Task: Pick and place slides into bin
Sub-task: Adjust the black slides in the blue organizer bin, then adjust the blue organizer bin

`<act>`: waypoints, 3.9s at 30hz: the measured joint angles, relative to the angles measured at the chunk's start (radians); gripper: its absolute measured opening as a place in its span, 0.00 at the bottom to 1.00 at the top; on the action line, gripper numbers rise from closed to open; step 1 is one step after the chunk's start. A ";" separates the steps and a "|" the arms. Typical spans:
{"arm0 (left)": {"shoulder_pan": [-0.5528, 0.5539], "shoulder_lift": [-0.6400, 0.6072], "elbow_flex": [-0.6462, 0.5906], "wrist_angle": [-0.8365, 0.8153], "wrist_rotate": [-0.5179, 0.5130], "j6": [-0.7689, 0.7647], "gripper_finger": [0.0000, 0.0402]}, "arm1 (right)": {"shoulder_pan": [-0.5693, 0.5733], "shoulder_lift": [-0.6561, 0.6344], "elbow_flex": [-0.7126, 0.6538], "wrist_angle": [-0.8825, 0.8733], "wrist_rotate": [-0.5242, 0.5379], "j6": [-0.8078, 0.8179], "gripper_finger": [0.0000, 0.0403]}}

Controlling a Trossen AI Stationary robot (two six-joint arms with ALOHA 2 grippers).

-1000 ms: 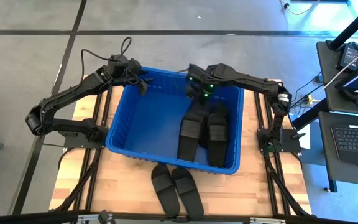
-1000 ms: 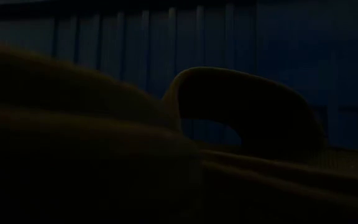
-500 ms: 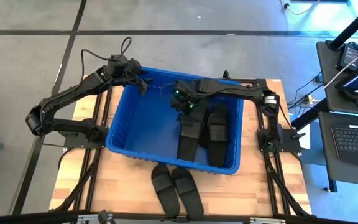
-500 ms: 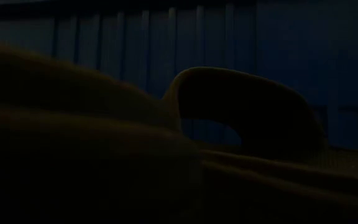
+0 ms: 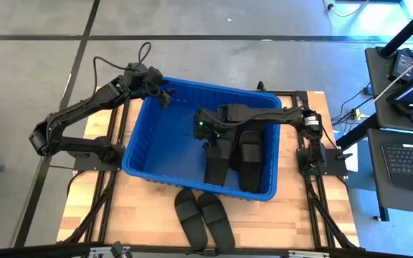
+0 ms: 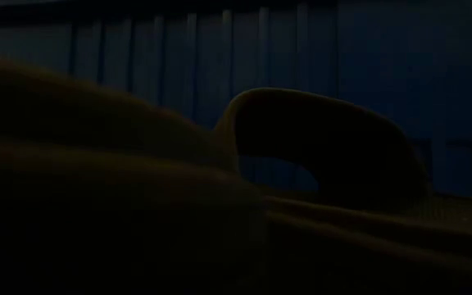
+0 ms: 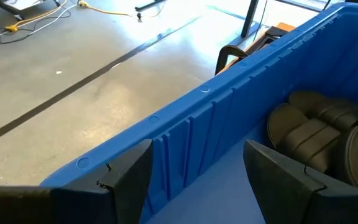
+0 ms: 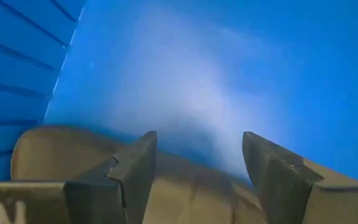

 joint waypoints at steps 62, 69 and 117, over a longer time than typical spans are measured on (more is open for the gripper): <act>0.000 0.000 0.000 -0.142 -0.021 -0.031 0.61 | -0.084 -0.311 -0.239 -0.555 0.145 0.217 0.59; 0.000 0.000 0.000 -0.136 -0.022 -0.031 0.61 | -0.094 -0.442 -0.489 -0.316 0.164 0.289 0.59; -0.318 -0.082 0.000 0.190 0.158 0.107 0.61 | -0.201 -1.028 -0.653 -0.041 0.317 0.451 0.59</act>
